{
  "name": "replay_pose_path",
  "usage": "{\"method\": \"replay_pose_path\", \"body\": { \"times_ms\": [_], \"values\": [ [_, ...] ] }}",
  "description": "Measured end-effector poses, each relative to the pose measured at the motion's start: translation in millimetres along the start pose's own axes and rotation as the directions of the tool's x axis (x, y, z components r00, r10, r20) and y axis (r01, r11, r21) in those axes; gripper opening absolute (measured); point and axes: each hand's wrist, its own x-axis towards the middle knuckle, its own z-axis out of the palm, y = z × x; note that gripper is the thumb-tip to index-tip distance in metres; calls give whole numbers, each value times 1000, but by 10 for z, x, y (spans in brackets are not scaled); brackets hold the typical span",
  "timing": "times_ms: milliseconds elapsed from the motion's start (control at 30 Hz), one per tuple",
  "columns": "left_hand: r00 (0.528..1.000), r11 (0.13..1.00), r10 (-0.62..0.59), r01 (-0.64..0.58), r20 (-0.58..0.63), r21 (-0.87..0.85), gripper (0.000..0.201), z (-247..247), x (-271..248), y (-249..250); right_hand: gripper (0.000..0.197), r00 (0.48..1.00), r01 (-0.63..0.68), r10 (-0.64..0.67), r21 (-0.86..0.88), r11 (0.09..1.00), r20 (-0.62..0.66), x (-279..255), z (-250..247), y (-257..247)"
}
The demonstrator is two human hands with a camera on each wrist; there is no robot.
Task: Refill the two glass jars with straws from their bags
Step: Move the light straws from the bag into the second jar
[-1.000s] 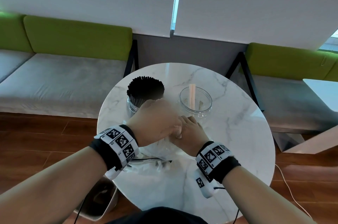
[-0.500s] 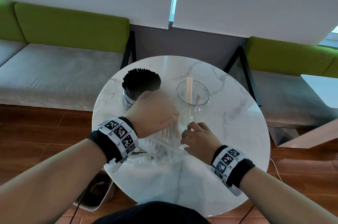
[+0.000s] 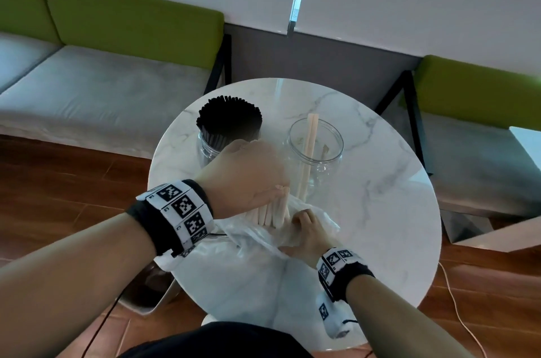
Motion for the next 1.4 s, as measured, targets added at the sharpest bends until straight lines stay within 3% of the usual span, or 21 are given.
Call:
{"method": "replay_pose_path", "body": {
  "times_ms": [100, 200, 333, 433, 500, 600, 667, 733, 900, 1000, 1100, 1167, 1300, 1400],
  "values": [
    [1000, 1000, -7, 7, 3, -19, 28, -18, 4, 3, 63, 999, -54, 54, 6, 999, 6, 93, -11, 16],
    [1000, 1000, -17, 17, 1, -20, 27, -19, 0, 6, 56, 997, -25, 23, 36, 999, 68, 111, -159, 25],
    [999, 999, -30, 29, -18, -30, 25, -16, -16, -3, 51, 974, -96, 0, 410, 907, 227, -7, -465, 134],
    [999, 999, -29, 29, -13, -27, 26, -24, -16, -4, 40, 994, -59, -6, 603, 796, 106, -206, -710, 116],
    [1000, 999, -29, 29, -7, -35, 25, -30, -18, -3, 45, 999, 8, -29, 663, 749, 20, -323, -836, -37],
    [1000, 999, -29, 29, -7, -42, 25, -34, -16, 6, 70, 990, 137, -112, 668, 731, -81, -388, -908, -380],
    [1000, 999, -21, 21, -2, -33, 25, -42, -20, 15, 91, 982, 185, -167, 617, 765, -88, -343, -884, -612],
    [1000, 1000, -15, 16, 9, -27, 26, -54, -33, 27, 99, 977, 209, -191, 594, 777, -93, -242, -835, -756],
    [998, 995, -67, 65, -23, -79, 31, -69, -52, 35, 78, 976, 217, -154, 678, 702, -153, -127, -826, -912],
    [993, 988, -117, 115, -13, -107, 55, -83, -49, 11, 56, 969, 247, -166, 695, 675, -182, -122, -807, -970],
    [974, 970, -214, 221, 69, -102, 82, -113, -57, -12, 57, 963, 264, -145, 669, 695, -229, -124, -759, -1004],
    [960, 957, -252, 267, 123, -118, 88, -141, -54, -8, 60, 957, 275, -136, 644, 714, -258, -117, -733, -1001],
    [949, 927, -301, 314, 95, -204, 73, -198, -30, 30, 62, 968, 232, -81, 717, 657, -239, -121, -699, -941],
    [947, 923, -311, 320, 75, -213, 56, -180, -17, 28, 54, 962, 234, -44, 733, 639, -269, -130, -703, -886]
  ]
}}
